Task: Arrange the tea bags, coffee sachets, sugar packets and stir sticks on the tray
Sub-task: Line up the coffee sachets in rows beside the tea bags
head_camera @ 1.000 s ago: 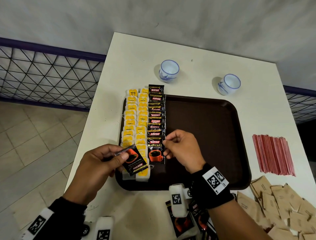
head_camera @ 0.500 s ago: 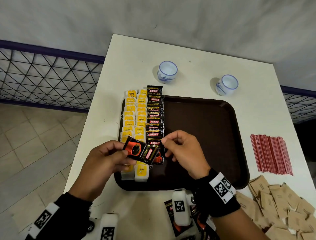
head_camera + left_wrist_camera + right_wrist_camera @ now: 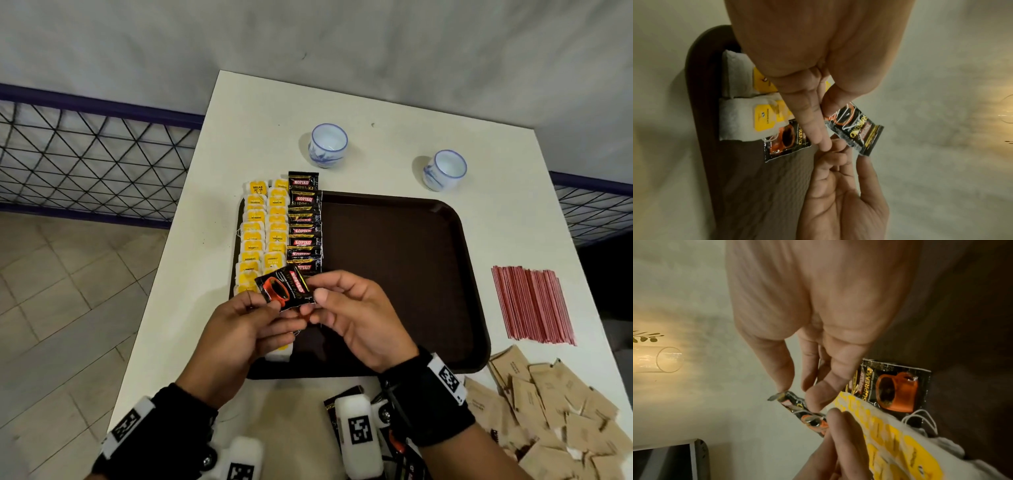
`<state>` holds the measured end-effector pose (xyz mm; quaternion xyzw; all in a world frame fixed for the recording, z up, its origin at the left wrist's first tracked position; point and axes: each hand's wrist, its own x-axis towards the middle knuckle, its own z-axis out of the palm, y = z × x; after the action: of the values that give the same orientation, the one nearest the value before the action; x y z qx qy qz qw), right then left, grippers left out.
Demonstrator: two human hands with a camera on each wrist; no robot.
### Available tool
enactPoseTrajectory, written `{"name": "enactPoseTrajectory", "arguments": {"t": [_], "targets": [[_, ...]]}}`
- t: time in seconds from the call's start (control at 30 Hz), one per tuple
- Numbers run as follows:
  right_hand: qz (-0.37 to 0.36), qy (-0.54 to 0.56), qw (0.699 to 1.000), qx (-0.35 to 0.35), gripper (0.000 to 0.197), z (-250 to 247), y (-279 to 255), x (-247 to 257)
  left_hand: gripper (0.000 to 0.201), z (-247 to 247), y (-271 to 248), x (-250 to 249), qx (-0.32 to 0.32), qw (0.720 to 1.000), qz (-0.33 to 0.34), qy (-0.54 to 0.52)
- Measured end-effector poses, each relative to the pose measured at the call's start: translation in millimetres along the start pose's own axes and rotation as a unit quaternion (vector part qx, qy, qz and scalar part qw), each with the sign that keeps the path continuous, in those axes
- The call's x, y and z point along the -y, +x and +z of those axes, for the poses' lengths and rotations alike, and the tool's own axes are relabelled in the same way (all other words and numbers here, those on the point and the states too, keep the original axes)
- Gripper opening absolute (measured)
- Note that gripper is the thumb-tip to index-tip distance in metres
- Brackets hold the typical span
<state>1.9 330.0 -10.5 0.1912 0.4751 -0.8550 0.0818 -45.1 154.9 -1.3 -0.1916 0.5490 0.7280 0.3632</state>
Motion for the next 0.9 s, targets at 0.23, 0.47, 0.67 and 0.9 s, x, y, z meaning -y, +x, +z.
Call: {"name": "enactPoseTrajectory", "arguments": {"t": [0.23,0.47,0.67,0.9], "targets": [[-0.088,-0.087,0.988,-0.09,0.01,8,3,-8,0.012,0,-4,1,0.016,0.997,0.009,0.073],[-0.084,-0.309,0.931,-0.178,0.017,-31,6,12,0.011,-28,-13,8,0.093,0.96,0.009,0.265],[-0.002,-0.41,0.903,-0.131,0.02,-37,4,-5,0.009,-39,-18,15,0.093,0.953,-0.016,0.289],[0.022,-0.39,0.913,-0.122,0.014,-28,8,-16,0.012,-42,-18,12,0.104,0.944,-0.012,0.314]]}}
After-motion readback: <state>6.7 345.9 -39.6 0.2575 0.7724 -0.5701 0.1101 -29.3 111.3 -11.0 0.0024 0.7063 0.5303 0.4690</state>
